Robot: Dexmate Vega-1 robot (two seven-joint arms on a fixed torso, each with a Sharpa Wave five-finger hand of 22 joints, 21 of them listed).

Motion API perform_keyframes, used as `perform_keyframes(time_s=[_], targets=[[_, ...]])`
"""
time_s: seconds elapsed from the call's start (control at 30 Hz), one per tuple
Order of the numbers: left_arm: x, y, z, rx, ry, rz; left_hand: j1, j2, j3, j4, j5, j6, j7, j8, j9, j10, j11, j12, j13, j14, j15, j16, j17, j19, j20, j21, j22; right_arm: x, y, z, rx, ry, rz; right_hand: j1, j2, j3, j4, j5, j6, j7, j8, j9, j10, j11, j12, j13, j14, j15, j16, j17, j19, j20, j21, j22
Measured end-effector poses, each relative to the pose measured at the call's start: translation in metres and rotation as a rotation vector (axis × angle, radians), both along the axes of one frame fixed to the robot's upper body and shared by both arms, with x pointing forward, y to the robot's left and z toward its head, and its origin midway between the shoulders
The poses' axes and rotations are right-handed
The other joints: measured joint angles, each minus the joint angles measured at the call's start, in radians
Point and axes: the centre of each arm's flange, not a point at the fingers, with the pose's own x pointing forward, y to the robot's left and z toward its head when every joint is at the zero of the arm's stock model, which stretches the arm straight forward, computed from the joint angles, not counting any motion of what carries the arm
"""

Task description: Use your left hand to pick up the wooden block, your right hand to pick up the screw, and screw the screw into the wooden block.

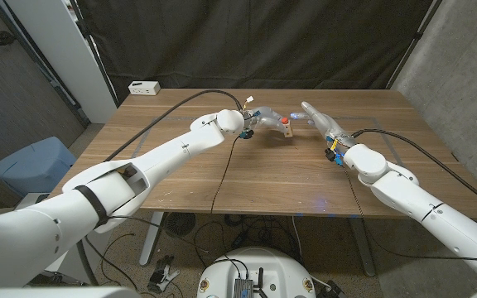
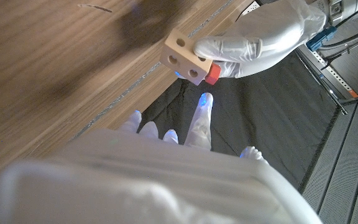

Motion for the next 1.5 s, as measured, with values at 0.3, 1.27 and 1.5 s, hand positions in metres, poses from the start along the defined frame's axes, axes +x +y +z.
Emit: perform_keyframes(time_s=[0.3,1.27,1.5], targets=[[-0.0007,-0.0007,0.0013,0.005,-0.004,-0.001,0.000,0.000,0.000,0.000,0.000,-0.002,0.002,0.000,0.000,0.000,0.000,-0.001,0.000,0.000,0.000,0.000,0.000,0.000,0.000,0.000,0.000,0.0033,-0.0007,-0.0015,-0.003,0.008,-0.001,0.000,0.000,0.000,0.000,0.000,0.000,0.000,0.000,0.000,0.000,0.000,0.000,0.000,0.000,0.000,0.000,0.000,0.000,0.000,0.000,0.000],[-0.0031,-0.0008,-0.0006,0.006,-0.003,0.002,0.000,0.000,-0.001,-0.001,-0.001,0.000,0.000,0.000,-0.001,0.004,0.004,-0.007,0.005,0.000,0.000,0.000,0.000,0.000,0.000,0.000,0.000,0.0073,0.0015,-0.0068,-0.011,0.024,0.004,0.000,0.000,0.000,0.000,0.004,0.000,0.000,0.000,0.000,0.000,0.000,0.000,0.000,0.000,0.000,0.000,0.000,0.004,-0.004,0.000,0.000],[-0.0030,-0.0003,-0.0012,0.005,-0.002,0.003,0.000,0.000,-0.001,-0.001,-0.001,0.000,0.000,0.000,-0.001,0.004,0.004,-0.007,0.005,0.000,0.000,0.000,0.000,0.000,0.000,0.000,0.000,0.0052,0.0024,-0.0081,-0.014,0.025,0.005,0.000,0.000,0.000,0.000,0.004,0.000,0.000,0.000,0.000,0.000,0.000,0.000,0.000,0.000,0.000,0.000,0.000,0.004,-0.004,0.000,0.000]])
